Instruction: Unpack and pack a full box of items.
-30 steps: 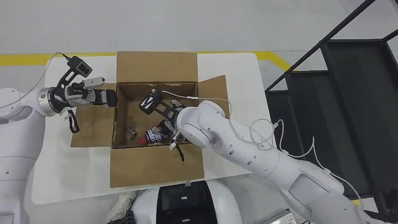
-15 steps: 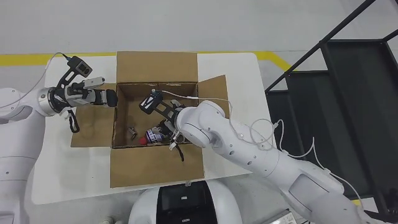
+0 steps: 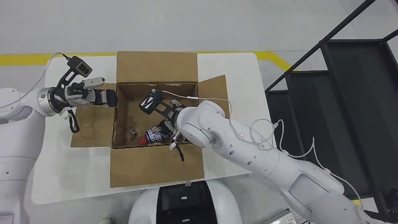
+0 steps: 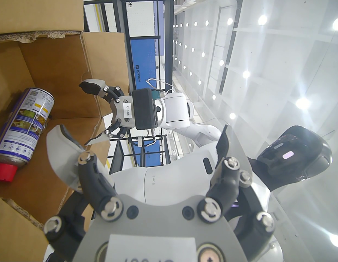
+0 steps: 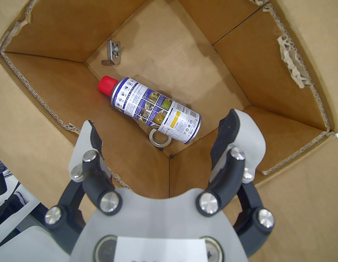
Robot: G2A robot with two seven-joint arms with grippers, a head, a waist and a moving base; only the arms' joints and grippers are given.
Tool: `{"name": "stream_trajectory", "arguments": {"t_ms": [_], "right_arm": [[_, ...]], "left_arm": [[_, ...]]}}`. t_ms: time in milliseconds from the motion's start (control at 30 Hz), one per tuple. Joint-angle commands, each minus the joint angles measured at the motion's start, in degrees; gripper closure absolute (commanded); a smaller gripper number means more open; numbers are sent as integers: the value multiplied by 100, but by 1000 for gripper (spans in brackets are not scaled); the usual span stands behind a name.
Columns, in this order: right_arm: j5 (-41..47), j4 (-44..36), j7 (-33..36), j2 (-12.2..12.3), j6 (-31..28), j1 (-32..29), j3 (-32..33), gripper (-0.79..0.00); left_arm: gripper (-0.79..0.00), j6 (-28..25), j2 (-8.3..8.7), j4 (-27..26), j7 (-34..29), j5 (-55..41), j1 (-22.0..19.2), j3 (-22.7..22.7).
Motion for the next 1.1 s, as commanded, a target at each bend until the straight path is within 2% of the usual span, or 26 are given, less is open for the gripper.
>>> {"name": "stream_trajectory", "arguments": {"t_ms": [0, 1000, 1067], "right_arm": [[0, 0, 0, 0, 0, 0, 0, -785], [0, 0, 0, 0, 0, 0, 0, -785], [78, 87, -147, 4, -226, -49, 24, -785]], "left_arm": [[-785, 0, 0, 0, 0, 0, 0, 0], [-785, 0, 0, 0, 0, 0, 0, 0], [-785, 0, 0, 0, 0, 0, 0, 0]]}}
